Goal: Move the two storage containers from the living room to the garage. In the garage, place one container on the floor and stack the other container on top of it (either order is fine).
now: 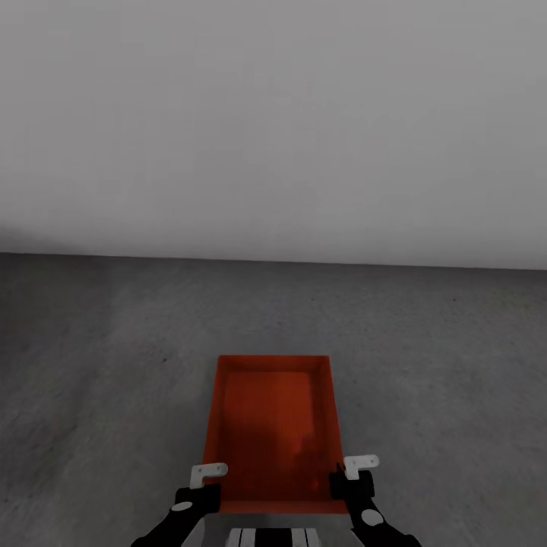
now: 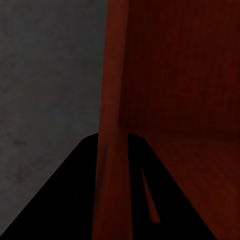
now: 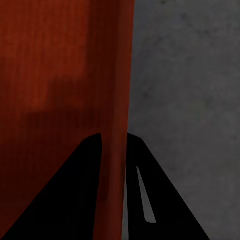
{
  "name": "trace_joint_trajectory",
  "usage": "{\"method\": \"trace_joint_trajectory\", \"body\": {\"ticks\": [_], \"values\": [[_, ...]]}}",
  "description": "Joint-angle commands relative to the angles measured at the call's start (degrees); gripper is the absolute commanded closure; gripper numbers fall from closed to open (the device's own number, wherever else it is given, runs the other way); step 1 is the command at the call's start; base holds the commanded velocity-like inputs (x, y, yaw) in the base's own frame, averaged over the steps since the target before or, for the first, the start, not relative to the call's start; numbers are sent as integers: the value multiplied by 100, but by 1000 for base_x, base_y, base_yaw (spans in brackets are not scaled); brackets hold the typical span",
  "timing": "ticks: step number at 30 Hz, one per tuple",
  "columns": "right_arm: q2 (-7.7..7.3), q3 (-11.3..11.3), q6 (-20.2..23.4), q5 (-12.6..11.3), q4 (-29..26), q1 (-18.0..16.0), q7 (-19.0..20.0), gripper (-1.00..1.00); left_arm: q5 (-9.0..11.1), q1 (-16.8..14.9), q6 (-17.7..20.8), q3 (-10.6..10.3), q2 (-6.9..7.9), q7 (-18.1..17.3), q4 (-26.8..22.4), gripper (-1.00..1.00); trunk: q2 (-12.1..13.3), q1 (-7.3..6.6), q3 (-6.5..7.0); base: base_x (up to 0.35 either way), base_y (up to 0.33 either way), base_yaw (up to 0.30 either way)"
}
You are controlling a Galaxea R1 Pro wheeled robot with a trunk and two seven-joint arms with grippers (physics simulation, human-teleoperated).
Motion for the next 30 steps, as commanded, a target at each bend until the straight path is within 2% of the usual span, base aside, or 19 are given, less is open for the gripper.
{"method": "trace_joint_trajectory", "body": {"ticks": [1,30], "values": [[-47,-91,-467,-50,-9,-4,-273,100,67,-1,21,99,10,191,7,100,-1,-1,-3,0,0,0],[-47,-91,-459,-50,-9,-4,-273,100,67,-1,21,99,10,191,7,100,-1,-1,-3,0,0,0]]}}
